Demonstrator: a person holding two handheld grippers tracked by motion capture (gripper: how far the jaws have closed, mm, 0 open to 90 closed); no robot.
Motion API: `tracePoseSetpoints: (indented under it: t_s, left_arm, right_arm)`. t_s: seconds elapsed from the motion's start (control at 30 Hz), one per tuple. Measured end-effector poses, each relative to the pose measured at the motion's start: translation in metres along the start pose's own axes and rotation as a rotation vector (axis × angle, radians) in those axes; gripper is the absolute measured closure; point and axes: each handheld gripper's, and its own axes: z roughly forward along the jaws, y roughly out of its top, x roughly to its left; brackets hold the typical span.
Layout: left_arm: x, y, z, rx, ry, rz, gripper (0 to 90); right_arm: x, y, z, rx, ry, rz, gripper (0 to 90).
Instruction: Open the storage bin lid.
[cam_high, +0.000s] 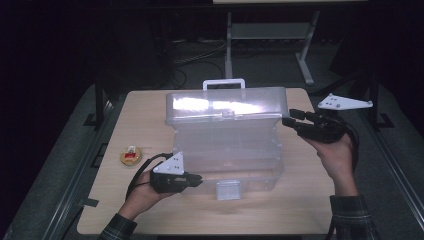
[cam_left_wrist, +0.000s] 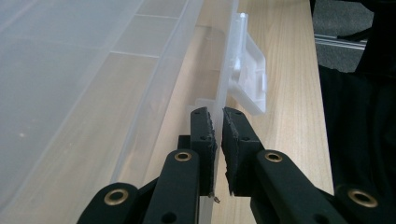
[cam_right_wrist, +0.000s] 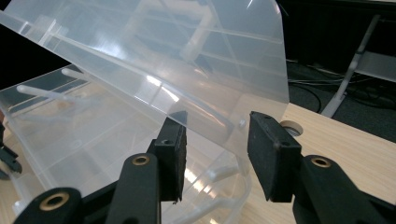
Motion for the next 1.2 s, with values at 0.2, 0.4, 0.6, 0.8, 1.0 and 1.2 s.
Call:
tracePoseSetpoints:
  t_s: [0.2, 0.4, 0.6, 0.8, 1.0, 1.2]
  left_arm:
    - [0.0, 0.0, 0.0, 0.001, -0.003, -0.003, 83.1]
    - [0.0, 0.0, 0.0, 0.002, -0.006, -0.007, 83.1]
    - [0.001, 0.0, 0.0, 0.0, -0.008, -0.008, 83.1]
    - [0.001, 0.0, 0.0, 0.001, -0.008, -0.009, 83.1]
    - [0.001, 0.0, 0.0, 0.001, -0.009, -0.009, 83.1]
    - [0.001, 0.0, 0.0, 0.0, -0.008, -0.008, 83.0]
  right_arm:
    - [-0.003, 0.004, 0.003, -0.008, -0.004, 0.006, 57.0]
    - [-0.005, 0.008, 0.006, -0.02, -0.009, 0.014, 58.5]
    - [-0.004, 0.011, 0.014, -0.01, -0.033, -0.001, 61.9]
    - [-0.005, 0.012, 0.02, -0.008, -0.063, -0.01, 64.1]
    - [-0.008, 0.015, 0.024, -0.04, -0.081, -0.003, 68.3]
    - [-0.01, 0.017, 0.027, -0.065, -0.116, -0.016, 75.2]
